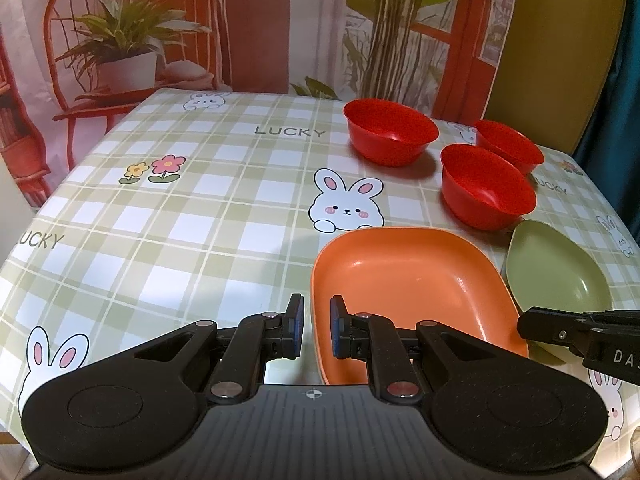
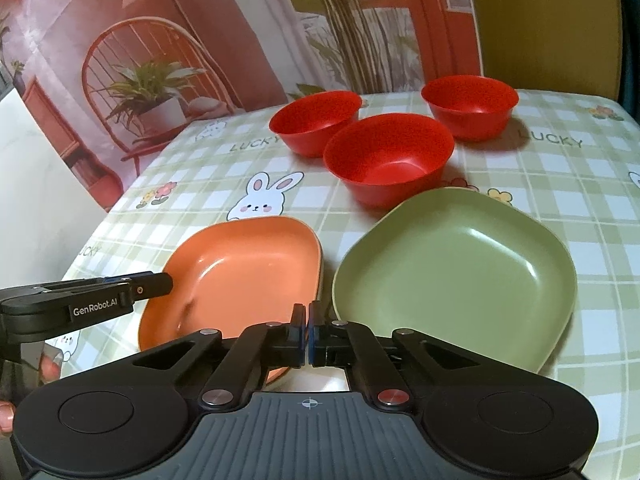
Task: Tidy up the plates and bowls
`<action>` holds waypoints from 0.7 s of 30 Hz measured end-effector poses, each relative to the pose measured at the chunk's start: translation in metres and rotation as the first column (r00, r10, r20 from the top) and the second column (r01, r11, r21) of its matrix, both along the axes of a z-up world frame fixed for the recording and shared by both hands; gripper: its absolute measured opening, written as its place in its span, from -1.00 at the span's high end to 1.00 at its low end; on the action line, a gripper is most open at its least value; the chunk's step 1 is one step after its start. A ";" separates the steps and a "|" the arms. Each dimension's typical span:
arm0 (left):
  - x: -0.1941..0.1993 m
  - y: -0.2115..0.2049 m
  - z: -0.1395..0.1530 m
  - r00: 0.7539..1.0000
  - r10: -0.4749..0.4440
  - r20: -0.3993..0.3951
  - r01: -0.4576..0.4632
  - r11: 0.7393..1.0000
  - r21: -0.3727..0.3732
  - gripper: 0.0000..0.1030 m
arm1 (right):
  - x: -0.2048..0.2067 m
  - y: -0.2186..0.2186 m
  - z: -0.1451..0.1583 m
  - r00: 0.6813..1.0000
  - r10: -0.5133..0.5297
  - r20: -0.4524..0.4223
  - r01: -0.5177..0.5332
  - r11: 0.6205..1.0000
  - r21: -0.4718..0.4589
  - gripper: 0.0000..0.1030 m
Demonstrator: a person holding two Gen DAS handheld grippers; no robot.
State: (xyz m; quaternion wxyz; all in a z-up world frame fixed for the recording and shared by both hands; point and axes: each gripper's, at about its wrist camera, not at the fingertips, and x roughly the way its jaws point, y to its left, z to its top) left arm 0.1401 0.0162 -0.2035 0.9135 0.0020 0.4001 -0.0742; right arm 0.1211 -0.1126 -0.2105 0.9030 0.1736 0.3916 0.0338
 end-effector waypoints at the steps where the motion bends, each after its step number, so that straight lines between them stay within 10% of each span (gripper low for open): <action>1: 0.000 0.000 0.000 1.000 0.000 0.000 0.000 1.000 0.000 0.71 | 0.000 0.000 0.000 1.000 0.001 0.000 -0.001 1.000 -0.001 0.98; 21: 0.011 -0.003 0.083 0.981 0.005 0.196 0.010 0.997 -0.073 0.71 | -0.001 -0.060 0.058 0.975 -0.104 0.194 0.118 0.991 -0.058 0.85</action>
